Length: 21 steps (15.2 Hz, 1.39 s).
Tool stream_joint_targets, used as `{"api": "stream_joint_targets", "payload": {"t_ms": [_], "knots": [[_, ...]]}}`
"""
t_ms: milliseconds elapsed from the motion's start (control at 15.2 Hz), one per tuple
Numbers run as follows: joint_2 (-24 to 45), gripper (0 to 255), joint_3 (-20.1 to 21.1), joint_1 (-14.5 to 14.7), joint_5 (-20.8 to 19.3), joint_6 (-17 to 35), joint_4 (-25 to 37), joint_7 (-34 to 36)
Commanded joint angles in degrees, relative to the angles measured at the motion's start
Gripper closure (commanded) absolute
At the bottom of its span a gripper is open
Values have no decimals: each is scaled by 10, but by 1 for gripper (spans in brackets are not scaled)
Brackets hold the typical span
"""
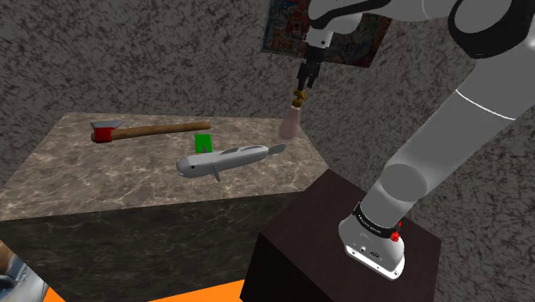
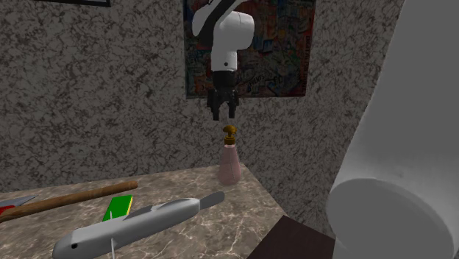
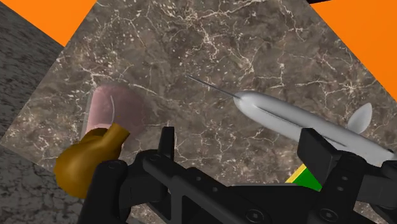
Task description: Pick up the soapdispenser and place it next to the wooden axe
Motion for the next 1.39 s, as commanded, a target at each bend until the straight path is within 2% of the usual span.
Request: {"api": "stream_joint_targets", "payload": {"t_ms": [0, 660, 1122, 1320], "knots": [[48, 0, -10, -5, 8, 2, 42, -18], [274, 0, -36, -64, 60, -34, 284, -97], [277, 0, -34, -62, 63, 18, 235, -100], [278, 0, -34, -62, 63, 22, 232, -100]]}}
